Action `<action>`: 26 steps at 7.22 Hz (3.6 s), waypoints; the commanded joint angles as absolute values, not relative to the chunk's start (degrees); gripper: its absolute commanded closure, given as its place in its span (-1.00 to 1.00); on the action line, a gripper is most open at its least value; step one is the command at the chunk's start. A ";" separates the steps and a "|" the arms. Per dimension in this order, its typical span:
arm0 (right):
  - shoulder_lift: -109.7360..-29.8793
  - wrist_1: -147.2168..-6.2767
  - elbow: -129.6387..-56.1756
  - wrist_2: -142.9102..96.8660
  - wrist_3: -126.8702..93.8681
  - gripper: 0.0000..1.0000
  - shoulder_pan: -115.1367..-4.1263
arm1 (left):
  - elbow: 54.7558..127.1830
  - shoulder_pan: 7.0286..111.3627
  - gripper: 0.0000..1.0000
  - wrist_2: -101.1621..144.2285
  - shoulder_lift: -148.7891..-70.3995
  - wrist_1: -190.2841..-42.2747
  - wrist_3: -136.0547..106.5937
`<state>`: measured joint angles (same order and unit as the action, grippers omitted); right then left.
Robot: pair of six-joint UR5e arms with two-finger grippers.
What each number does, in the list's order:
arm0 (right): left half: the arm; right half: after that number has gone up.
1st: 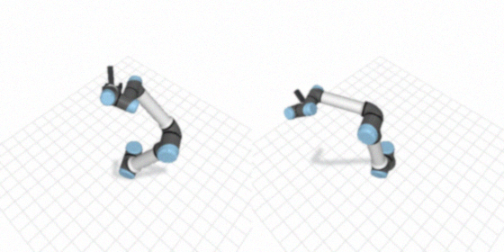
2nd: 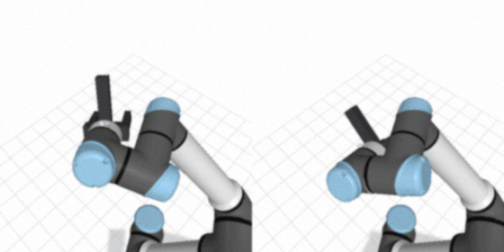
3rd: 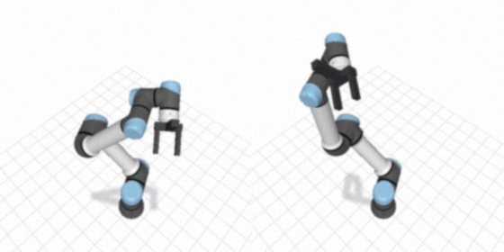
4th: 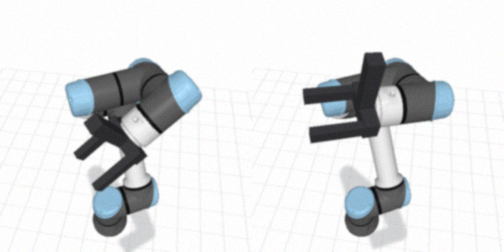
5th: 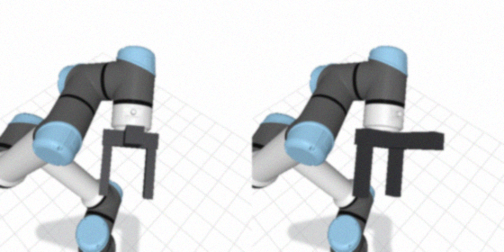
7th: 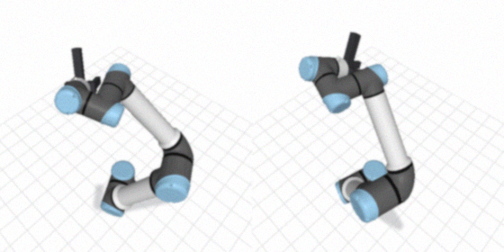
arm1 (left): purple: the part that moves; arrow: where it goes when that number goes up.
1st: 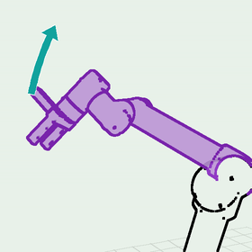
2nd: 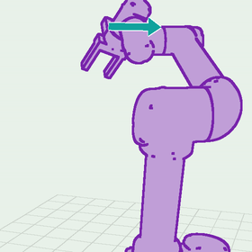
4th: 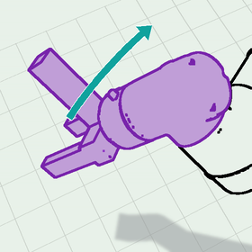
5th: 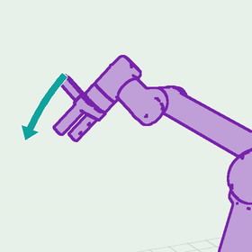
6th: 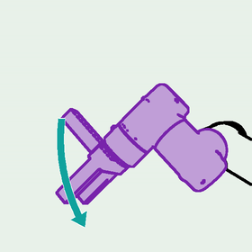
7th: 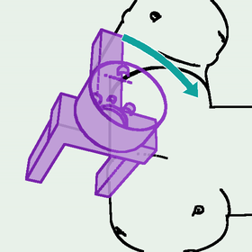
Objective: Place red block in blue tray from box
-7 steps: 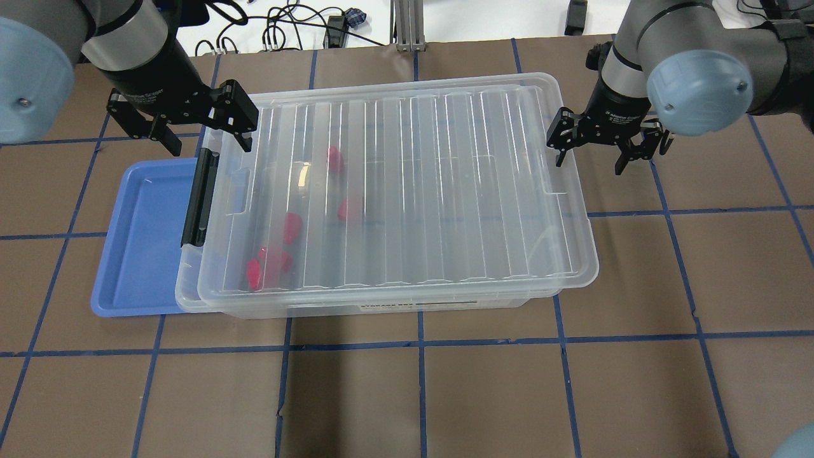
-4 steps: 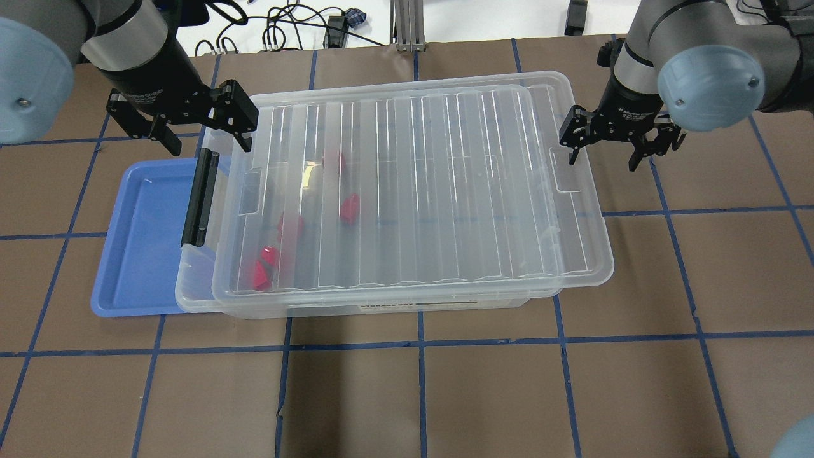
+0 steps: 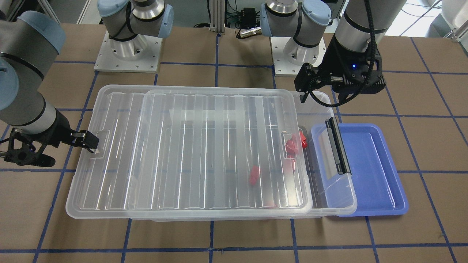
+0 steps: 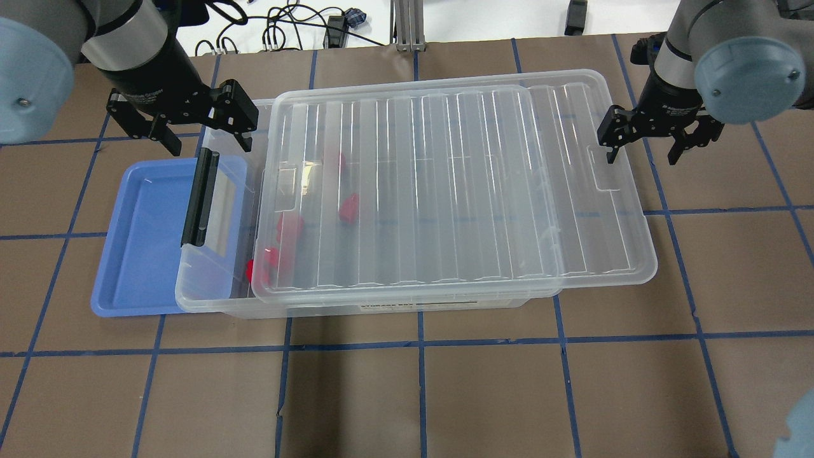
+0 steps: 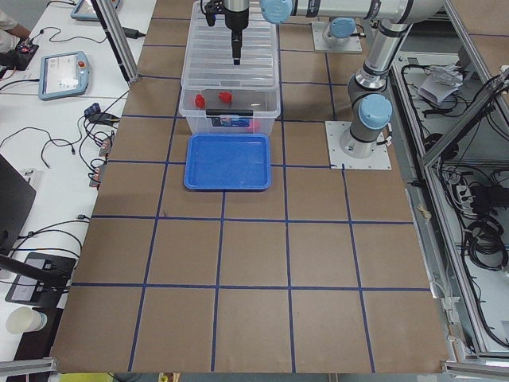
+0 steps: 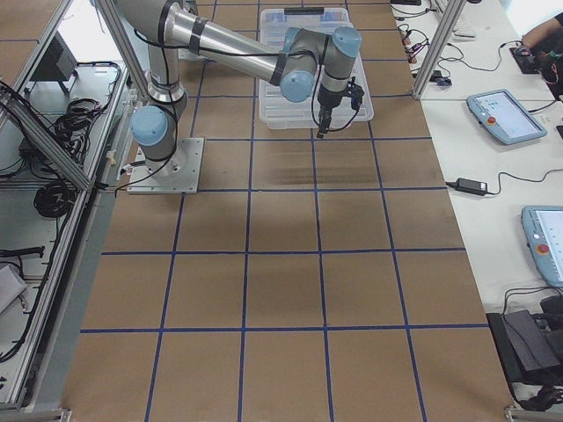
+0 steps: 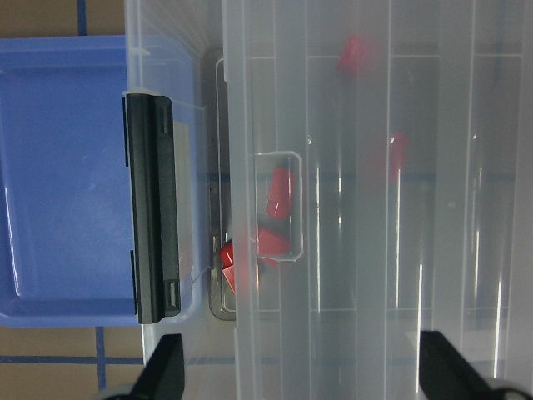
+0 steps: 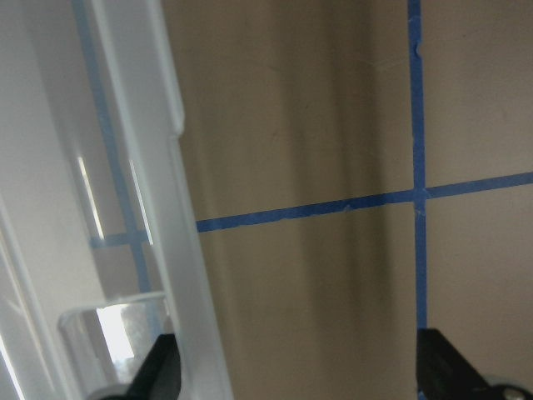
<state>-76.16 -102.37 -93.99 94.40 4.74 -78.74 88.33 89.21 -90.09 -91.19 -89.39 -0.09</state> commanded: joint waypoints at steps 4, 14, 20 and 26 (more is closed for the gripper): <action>-76.20 -103.62 -93.78 96.85 14.57 -1.00 -73.48 | 88.24 89.12 -1.00 -90.26 -92.46 -88.60 -0.09; -76.20 -104.85 -94.04 98.61 16.96 -1.00 -71.10 | 98.24 90.26 -1.00 -90.17 -107.84 -67.18 3.95; -76.20 -105.03 -93.69 98.70 16.96 -1.00 -71.02 | 108.26 89.83 -1.00 -89.74 -108.19 -56.03 5.36; -76.11 -105.82 -93.87 100.28 16.88 -1.00 -70.58 | 109.60 89.65 -1.00 -89.74 -111.88 -50.37 5.36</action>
<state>-76.17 -105.75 -93.84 100.27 16.94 -70.65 109.50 89.67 -89.67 -111.13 -51.68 5.06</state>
